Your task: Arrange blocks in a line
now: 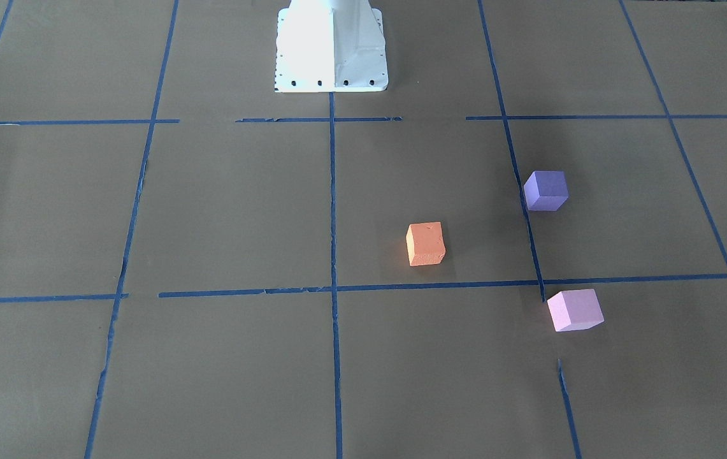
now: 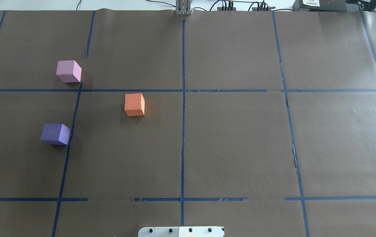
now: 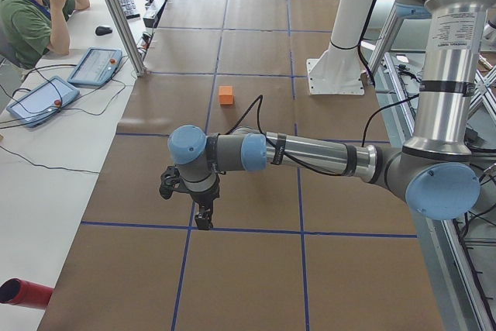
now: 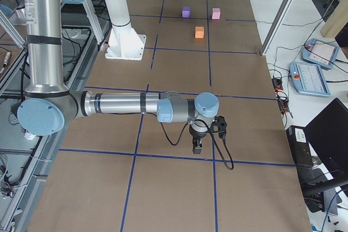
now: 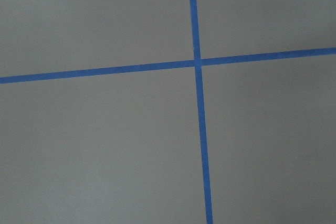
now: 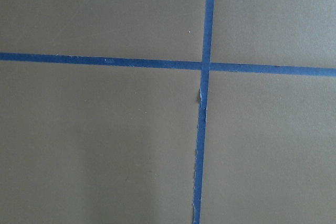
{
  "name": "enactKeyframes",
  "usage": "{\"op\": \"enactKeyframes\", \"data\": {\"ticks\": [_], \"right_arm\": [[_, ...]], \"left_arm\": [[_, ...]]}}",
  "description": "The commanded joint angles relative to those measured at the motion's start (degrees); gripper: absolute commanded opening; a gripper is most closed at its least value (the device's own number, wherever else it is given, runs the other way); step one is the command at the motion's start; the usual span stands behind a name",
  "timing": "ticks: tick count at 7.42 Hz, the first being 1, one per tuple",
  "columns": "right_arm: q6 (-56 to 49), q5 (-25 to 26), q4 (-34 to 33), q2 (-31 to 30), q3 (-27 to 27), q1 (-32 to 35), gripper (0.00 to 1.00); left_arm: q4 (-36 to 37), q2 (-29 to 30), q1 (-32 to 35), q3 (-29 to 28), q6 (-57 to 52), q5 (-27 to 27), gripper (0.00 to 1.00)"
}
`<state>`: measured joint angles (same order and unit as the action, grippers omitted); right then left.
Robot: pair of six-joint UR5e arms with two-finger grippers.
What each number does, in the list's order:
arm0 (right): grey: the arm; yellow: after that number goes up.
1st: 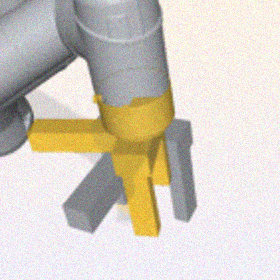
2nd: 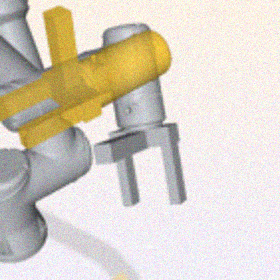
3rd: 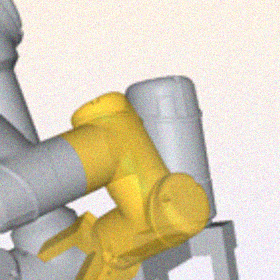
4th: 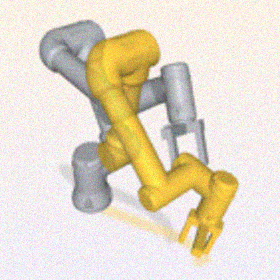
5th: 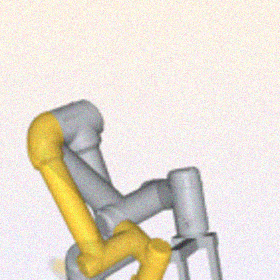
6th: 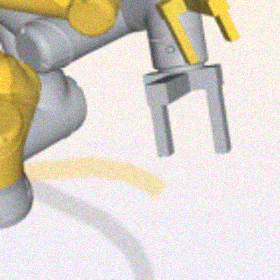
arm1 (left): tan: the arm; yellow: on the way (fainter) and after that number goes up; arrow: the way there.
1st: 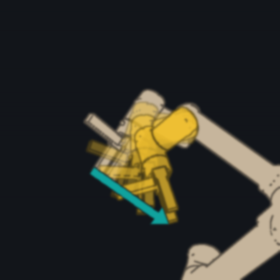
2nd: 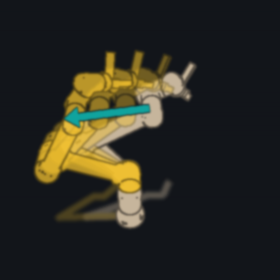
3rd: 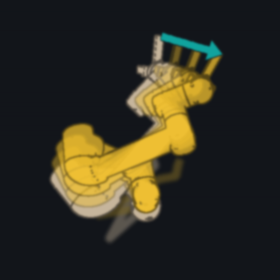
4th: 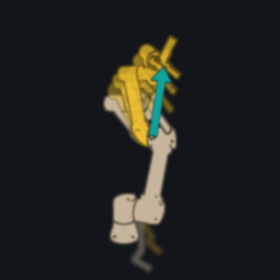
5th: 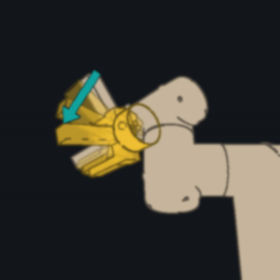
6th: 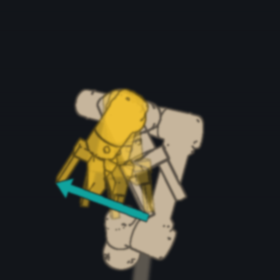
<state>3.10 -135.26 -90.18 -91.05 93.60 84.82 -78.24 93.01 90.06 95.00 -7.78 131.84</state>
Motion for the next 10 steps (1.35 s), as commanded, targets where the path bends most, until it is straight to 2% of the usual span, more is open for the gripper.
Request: {"op": "enactKeyframes", "data": {"ticks": [1, 4, 5, 7, 10], "right_arm": [[0.0, 0.0, -0.1, 0.0, 0.0, 0.0, 1.00], [0.1, 0.0, -0.1, 0.0, 0.0, 0.0, 1.00], [0.1, 0.0, 0.0, 0.0, 0.0, 0.0, 1.00], [0.1, 0.0, -0.1, 0.0, 0.0, 0.0, 1.00], [0.1, 0.0, 0.0, 0.0, 0.0, 0.0, 1.00]], "left_arm": [[-0.2, 0.1, 0.0, 0.0, 0.0, 0.1, 1.00], [-1.6, 2.9, -0.1, 0.3, 2.4, 0.6, 1.00], [-3.0, 6.0, -1.3, 0.5, 9.7, 1.0, 1.00], [-6.2, 10.2, -13.3, 6.4, 20.8, 1.0, 1.00], [-6.4, 20.3, -27.5, 9.0, 40.1, 0.3, 1.00]]}}
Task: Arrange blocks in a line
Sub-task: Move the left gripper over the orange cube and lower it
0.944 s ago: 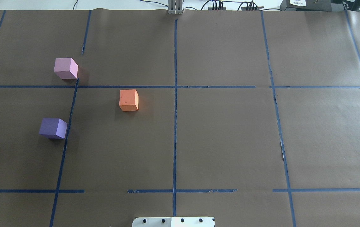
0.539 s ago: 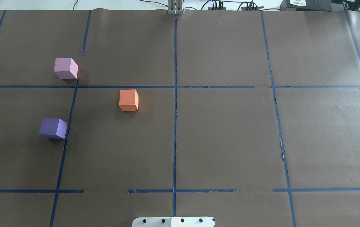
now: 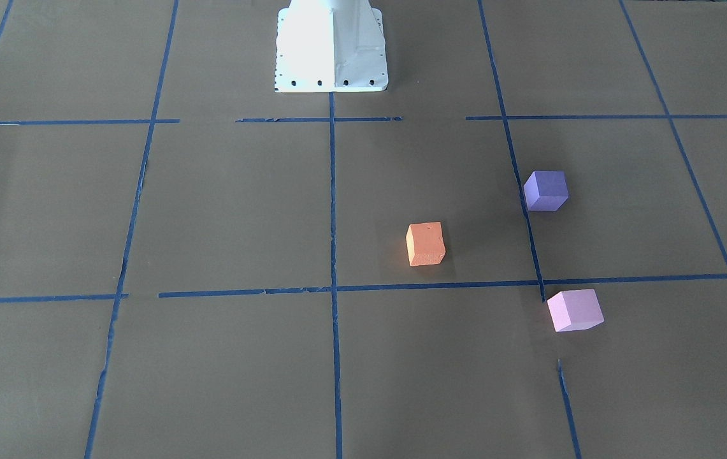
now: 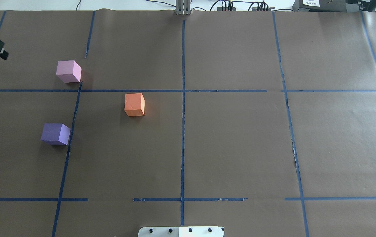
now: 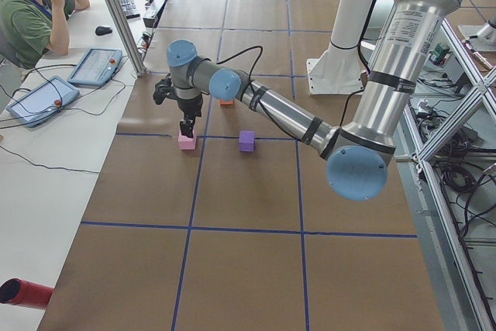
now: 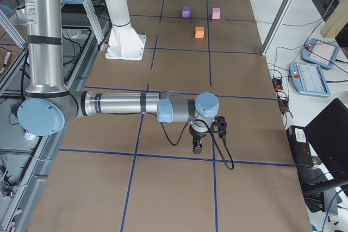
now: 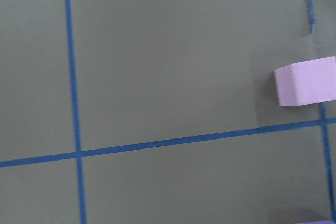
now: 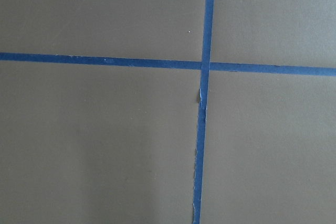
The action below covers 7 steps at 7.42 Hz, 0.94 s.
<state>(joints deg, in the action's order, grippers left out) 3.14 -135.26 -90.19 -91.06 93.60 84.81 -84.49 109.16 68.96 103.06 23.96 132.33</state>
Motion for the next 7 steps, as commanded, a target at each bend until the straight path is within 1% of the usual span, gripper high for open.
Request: {"op": "enactKeyframes", "data": {"ticks": [1, 2, 3, 4, 5, 7], "right_arm": [[0.0, 0.0, 0.0, 0.0, 0.0, 0.0, 1.00], [-0.1, -0.1, 0.0, 0.0, 0.0, 0.0, 1.00], [-0.1, 0.0, 0.0, 0.0, 0.0, 0.0, 1.00], [-0.1, 0.0, 0.0, 0.0, 0.0, 0.0, 1.00], [-0.1, 0.0, 0.0, 0.0, 0.0, 0.0, 1.00], [0.0, 0.0, 0.0, 0.0, 0.0, 0.0, 1.00]], "left_arm": [[-0.1, 8.0, -13.2, 0.0, 16.0, -0.9, 1.00], [-0.2, 10.5, -17.4, -0.3, 22.1, -5.6, 1.00], [-1.5, 11.4, -20.9, -1.2, 26.5, -9.9, 1.00], [-6.8, 11.5, -23.5, -3.6, 30.9, -12.5, 1.00], [-7.6, 12.0, -25.6, -5.3, 32.8, -13.5, 1.00], [-8.7, 15.2, -27.2, -9.2, 35.7, -14.5, 1.00]]}}
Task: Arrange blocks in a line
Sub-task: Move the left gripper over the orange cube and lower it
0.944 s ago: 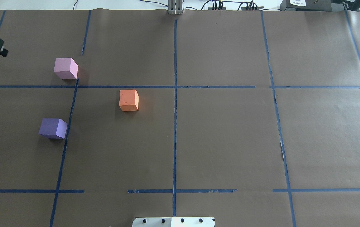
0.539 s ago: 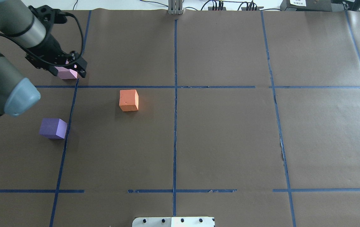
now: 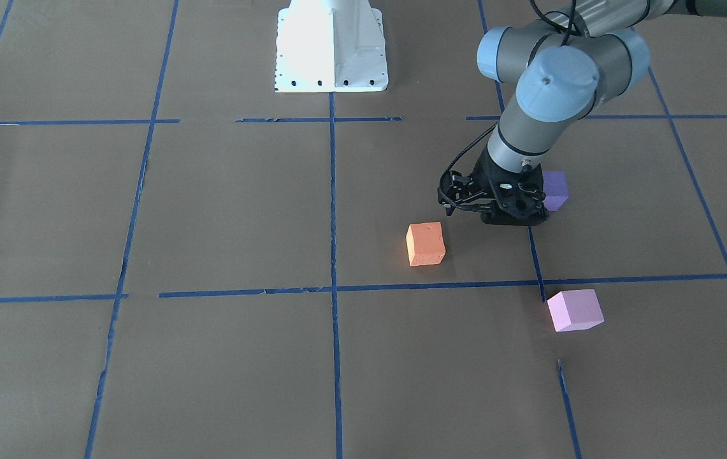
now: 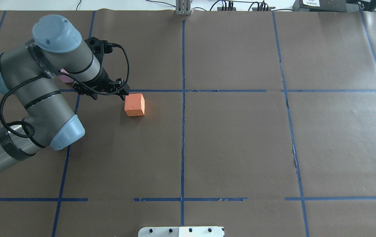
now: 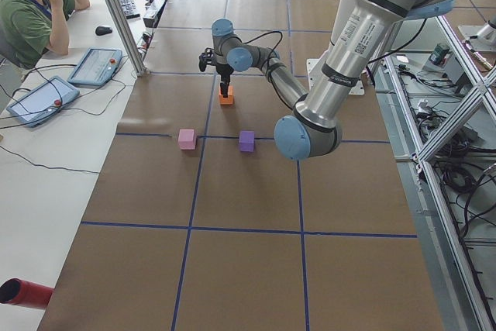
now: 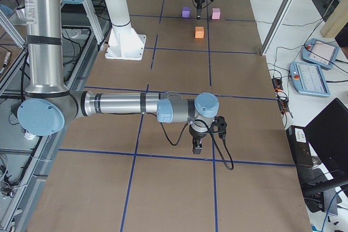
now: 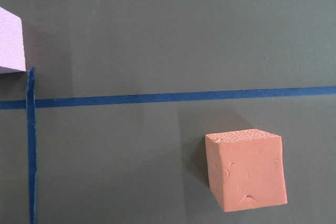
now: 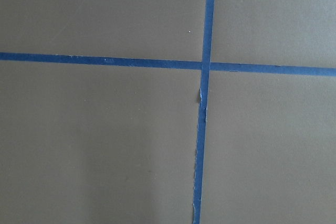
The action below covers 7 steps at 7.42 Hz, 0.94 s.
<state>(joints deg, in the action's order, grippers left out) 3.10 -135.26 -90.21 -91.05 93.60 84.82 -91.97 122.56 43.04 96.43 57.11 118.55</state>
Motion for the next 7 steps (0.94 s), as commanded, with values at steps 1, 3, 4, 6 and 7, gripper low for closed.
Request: {"op": "enactKeyframes", "data": {"ticks": [1, 3, 4, 6, 7], "right_arm": [[0.0, 0.0, 0.0, 0.0, 0.0, 0.0, 1.00], [0.1, 0.0, 0.0, 0.0, 0.0, 0.0, 1.00], [0.1, 0.0, -0.1, 0.0, 0.0, 0.0, 1.00], [0.1, 0.0, 0.0, 0.0, 0.0, 0.0, 1.00], [0.0, 0.0, -0.1, 0.0, 0.0, 0.0, 1.00]], "left_arm": [[-2.0, 2.1, -2.0, -3.3, 3.3, -0.7, 1.00], [-2.0, 2.5, -2.3, -3.6, 4.0, -0.8, 1.00], [-3.2, 3.7, -2.9, -6.1, 4.3, -2.1, 1.00], [-6.9, 4.3, -3.0, -9.0, 5.0, -2.6, 1.00], [-7.4, 4.9, -3.0, -9.9, 6.5, -2.6, 1.00]]}}
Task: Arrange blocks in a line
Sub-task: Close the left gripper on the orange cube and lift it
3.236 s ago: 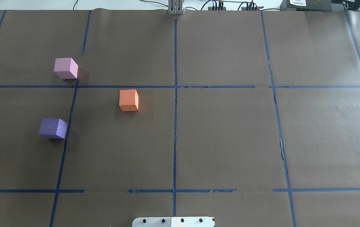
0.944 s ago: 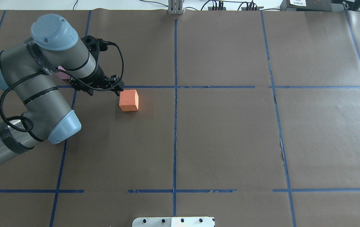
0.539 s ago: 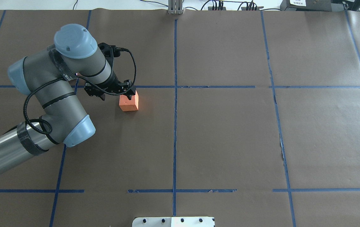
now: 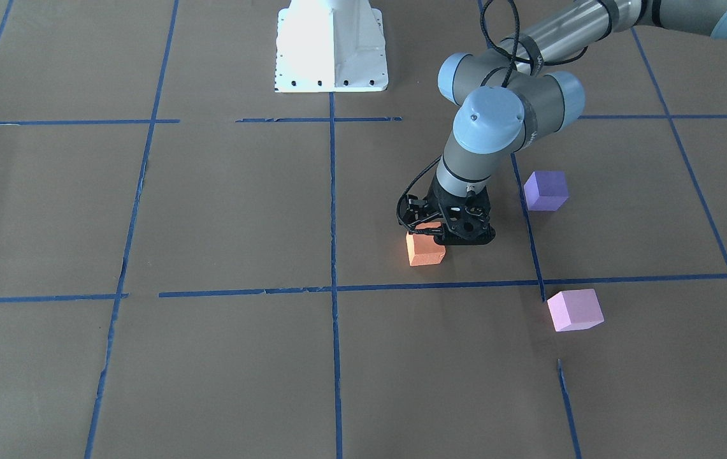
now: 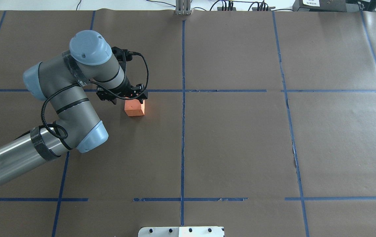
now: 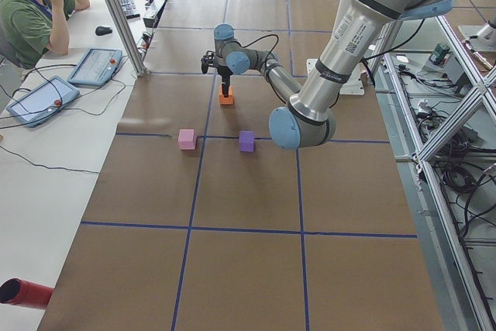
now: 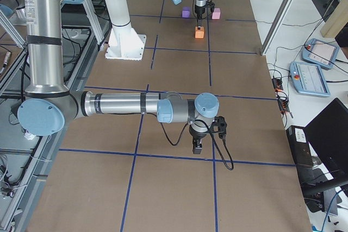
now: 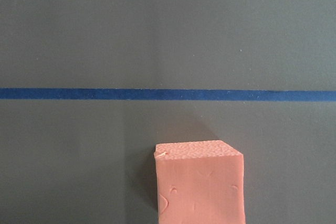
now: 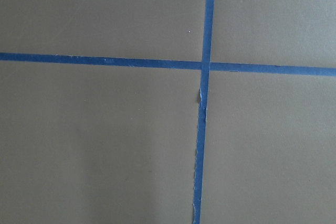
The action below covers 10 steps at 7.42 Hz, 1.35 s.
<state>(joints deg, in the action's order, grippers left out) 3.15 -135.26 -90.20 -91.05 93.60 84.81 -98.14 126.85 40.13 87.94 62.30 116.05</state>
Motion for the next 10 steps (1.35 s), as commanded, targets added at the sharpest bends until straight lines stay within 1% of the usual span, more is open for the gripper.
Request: {"op": "enactKeyframes", "data": {"ticks": [1, 3, 4, 6, 7, 8, 9, 10], "right_arm": [[-0.1, 0.0, -0.1, 0.0, 0.0, 0.0, 1.00], [0.0, 0.0, 0.0, 0.0, 0.0, 0.0, 1.00], [-0.1, 0.0, 0.0, 0.0, 0.0, 0.0, 1.00], [-0.1, 0.0, 0.0, 0.0, 0.0, 0.0, 1.00], [0.0, 0.0, 0.0, 0.0, 0.0, 0.0, 1.00], [0.0, 0.0, 0.0, 0.0, 0.0, 0.0, 1.00], [-0.1, 0.0, 0.0, 0.0, 0.0, 0.0, 1.00], [0.0, 0.0, 0.0, 0.0, 0.0, 0.0, 1.00]], "left_arm": [[-1.3, 0.8, -0.1, -2.1, 1.4, -0.2, 1.00], [-2.9, 1.3, -1.0, -4.2, 1.7, -0.9, 1.00], [-3.2, 1.4, -2.0, -4.9, 2.2, -3.4, 1.00], [-3.8, 1.3, -2.6, -5.1, 2.1, -3.8, 1.00], [-3.8, 1.3, -2.6, -5.1, 2.1, -3.8, 0.94], [-3.8, 1.3, -2.6, -4.9, 2.1, -3.8, 0.67], [-3.8, 1.1, -2.6, -4.8, 2.1, -3.9, 0.31], [-3.7, 1.0, -2.6, -4.7, 1.9, -3.9, 0.08]]}}
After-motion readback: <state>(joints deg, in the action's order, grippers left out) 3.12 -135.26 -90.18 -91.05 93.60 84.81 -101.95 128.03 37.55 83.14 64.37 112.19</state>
